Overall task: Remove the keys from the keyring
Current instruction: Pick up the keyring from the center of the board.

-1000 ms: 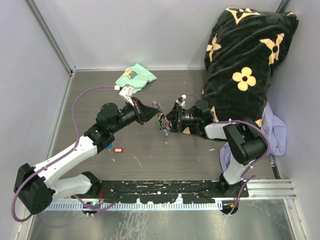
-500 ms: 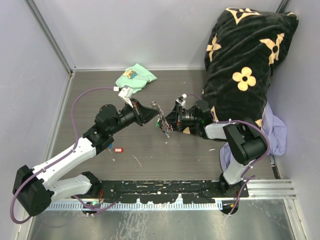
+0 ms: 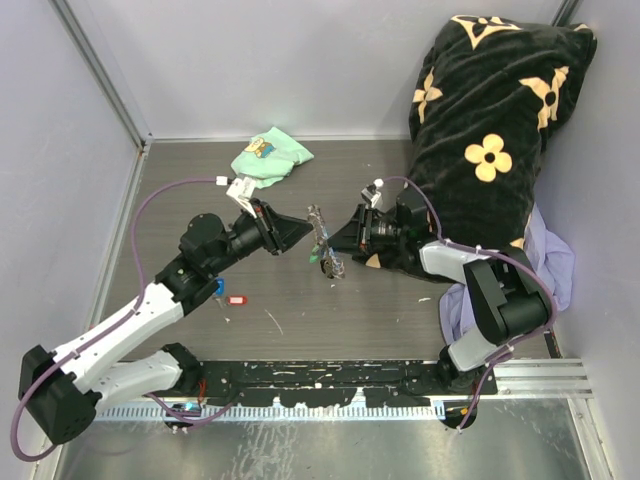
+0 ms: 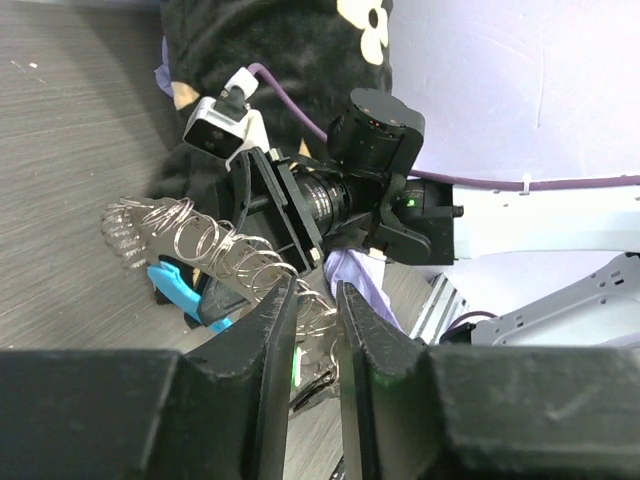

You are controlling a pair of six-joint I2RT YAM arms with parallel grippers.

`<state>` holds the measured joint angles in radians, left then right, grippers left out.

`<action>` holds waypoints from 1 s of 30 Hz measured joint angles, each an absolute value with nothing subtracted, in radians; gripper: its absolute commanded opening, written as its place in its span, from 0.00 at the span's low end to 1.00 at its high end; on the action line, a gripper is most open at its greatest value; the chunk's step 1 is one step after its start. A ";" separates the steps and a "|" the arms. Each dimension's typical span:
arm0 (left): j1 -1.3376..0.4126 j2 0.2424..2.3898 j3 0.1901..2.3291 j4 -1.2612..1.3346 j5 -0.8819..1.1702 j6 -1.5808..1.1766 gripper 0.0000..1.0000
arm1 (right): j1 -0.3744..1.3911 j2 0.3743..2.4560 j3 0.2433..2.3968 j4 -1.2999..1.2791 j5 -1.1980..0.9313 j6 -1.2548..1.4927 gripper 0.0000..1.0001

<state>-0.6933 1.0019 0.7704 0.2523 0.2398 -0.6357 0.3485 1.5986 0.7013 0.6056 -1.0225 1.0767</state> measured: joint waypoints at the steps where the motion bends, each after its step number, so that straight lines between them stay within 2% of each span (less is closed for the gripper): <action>1: -0.693 0.992 0.768 0.250 0.237 -0.638 0.30 | 0.345 1.586 0.710 0.569 -1.014 1.038 0.22; 14: -0.693 0.794 0.624 0.135 0.110 -0.682 0.56 | 0.330 1.544 0.856 0.126 -0.824 0.547 0.18; 23: -0.693 0.765 0.542 0.091 0.073 -0.745 0.60 | 0.331 1.450 0.949 -0.120 -0.567 0.186 0.19; 30: -0.693 0.765 0.538 0.096 0.073 -0.748 0.70 | 0.412 1.351 0.987 -0.208 -0.275 -0.093 0.19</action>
<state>-0.6926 0.7647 0.5385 0.0963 0.0727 -0.7479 0.4118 1.3510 0.9867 -0.2081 -0.2749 -0.0925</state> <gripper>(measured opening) 0.661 0.369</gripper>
